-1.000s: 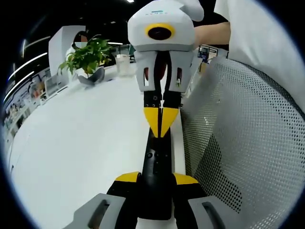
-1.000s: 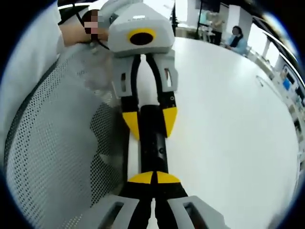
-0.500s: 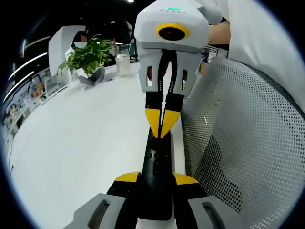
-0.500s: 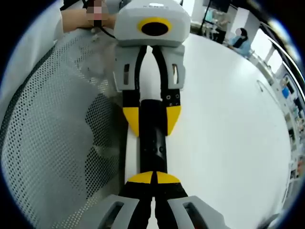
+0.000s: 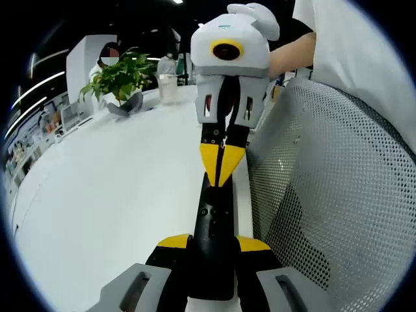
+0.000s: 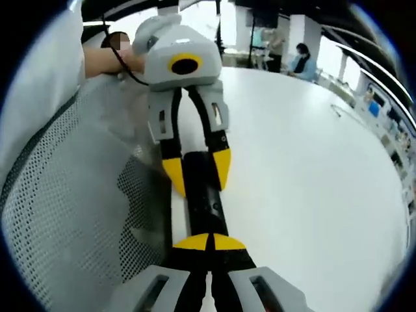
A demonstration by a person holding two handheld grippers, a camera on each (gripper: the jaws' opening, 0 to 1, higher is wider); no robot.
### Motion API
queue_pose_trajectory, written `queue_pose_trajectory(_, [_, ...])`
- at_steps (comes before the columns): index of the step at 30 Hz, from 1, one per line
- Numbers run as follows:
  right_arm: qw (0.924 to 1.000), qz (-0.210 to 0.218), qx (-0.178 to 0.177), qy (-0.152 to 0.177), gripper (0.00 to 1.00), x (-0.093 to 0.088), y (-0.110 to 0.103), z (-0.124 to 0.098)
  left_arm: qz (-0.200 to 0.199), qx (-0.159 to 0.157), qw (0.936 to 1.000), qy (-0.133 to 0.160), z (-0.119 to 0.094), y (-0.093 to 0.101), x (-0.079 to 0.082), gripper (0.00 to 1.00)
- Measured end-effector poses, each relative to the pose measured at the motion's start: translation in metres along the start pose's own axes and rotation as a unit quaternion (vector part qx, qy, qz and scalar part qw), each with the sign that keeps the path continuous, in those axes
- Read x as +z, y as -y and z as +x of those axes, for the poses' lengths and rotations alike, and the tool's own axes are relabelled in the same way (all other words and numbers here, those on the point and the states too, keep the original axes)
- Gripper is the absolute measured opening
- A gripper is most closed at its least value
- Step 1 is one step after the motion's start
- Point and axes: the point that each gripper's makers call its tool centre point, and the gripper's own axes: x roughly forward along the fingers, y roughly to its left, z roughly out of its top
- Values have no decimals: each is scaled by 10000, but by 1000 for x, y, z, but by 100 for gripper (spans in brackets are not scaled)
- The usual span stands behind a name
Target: Press the specified remote control buttons in sequence, fully releasing each button before pressing the next.
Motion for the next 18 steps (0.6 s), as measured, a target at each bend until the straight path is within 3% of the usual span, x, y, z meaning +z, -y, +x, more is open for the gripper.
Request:
queue_pose_trajectory(8, [9995, -219, 142, -200, 0, 5, 0, 5, 5, -1, 10000, -5, 0, -1, 0, 25])
queue_pose_trajectory(15, [9942, -368, 225, -988, 0, 5, 0, 9, 5, 12, 10000, -17, 0, -1, 0, 25])
queue_pose_trajectory(18, [9918, -608, 195, -1107, 0, 5, 0, 9, 4, 13, 10000, -16, 0, -1, 0, 25])
